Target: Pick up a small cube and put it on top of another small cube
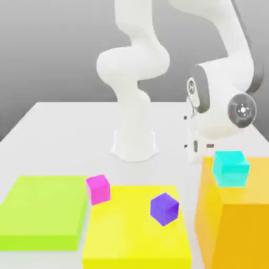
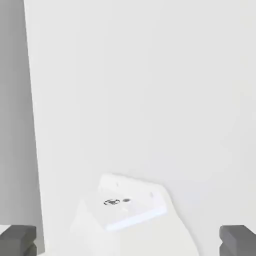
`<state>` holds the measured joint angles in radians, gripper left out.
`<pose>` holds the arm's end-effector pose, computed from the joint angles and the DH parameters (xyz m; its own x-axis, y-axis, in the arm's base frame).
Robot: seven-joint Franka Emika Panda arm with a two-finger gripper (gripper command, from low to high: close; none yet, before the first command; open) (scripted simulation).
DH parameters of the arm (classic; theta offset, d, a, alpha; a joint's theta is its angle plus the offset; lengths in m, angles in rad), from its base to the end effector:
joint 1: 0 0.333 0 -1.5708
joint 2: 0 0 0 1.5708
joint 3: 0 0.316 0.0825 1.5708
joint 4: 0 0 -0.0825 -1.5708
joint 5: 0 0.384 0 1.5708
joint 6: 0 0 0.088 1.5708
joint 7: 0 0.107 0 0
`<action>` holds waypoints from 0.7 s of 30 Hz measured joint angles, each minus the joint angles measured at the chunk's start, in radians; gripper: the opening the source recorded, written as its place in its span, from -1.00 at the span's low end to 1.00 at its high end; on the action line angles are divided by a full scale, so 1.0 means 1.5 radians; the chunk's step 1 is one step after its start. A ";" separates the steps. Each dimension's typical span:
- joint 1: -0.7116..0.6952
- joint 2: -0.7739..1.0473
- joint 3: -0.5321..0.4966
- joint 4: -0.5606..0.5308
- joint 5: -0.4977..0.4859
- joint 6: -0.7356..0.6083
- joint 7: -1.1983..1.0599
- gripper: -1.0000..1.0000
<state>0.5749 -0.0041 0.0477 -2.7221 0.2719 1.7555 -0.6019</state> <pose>0.2133 0.1825 0.2012 0.1969 0.7625 -0.6163 0.5754 -0.5988 -0.5570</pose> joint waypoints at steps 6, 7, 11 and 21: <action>0.021 0.047 0.012 -0.028 -0.008 0.039 -0.176 0.00; 0.023 0.055 0.015 -0.033 -0.009 0.046 -0.206 0.00; 0.029 0.086 0.030 -0.051 -0.013 0.071 -0.325 0.00; 0.013 0.077 0.037 -0.058 -0.081 0.312 -0.630 0.00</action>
<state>0.5948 0.1117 0.1028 -2.8093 0.1498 2.2231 -1.5476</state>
